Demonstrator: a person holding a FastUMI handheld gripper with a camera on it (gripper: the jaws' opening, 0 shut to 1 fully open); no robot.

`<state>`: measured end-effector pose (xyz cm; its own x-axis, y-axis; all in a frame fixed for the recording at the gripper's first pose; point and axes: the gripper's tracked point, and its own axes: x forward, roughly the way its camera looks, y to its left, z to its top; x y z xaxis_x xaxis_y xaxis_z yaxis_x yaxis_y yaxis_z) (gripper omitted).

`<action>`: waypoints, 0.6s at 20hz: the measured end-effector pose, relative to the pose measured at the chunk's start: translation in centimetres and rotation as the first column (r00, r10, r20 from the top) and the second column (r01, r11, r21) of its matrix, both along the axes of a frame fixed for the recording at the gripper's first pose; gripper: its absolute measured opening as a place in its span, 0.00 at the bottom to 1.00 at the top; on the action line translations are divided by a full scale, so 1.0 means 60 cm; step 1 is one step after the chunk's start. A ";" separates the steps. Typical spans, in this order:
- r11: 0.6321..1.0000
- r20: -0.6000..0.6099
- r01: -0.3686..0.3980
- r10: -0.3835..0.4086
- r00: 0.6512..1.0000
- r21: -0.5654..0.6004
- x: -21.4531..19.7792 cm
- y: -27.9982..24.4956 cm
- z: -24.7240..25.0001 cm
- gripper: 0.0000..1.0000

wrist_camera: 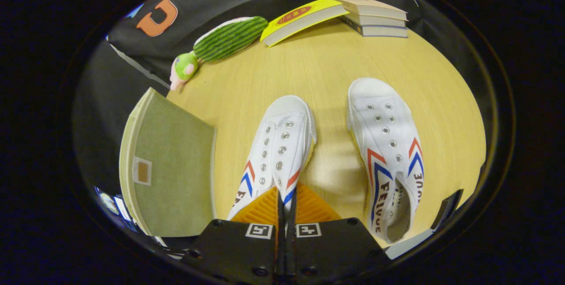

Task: Open the storage box then place both shoes into the box .Put the left shoe in first, then the right shoe, with the right side of both shoes facing outward in a uniform manner.

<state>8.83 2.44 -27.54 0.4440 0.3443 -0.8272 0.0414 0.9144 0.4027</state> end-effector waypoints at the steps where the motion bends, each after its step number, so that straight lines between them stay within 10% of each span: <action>1: 1.000 0.018 0.016 -0.016 1.000 0.025 0.000 0.004 0.024 0.06; 12: 0.990 0.207 -0.035 0.006 0.978 0.137 -0.076 0.126 0.356 0.06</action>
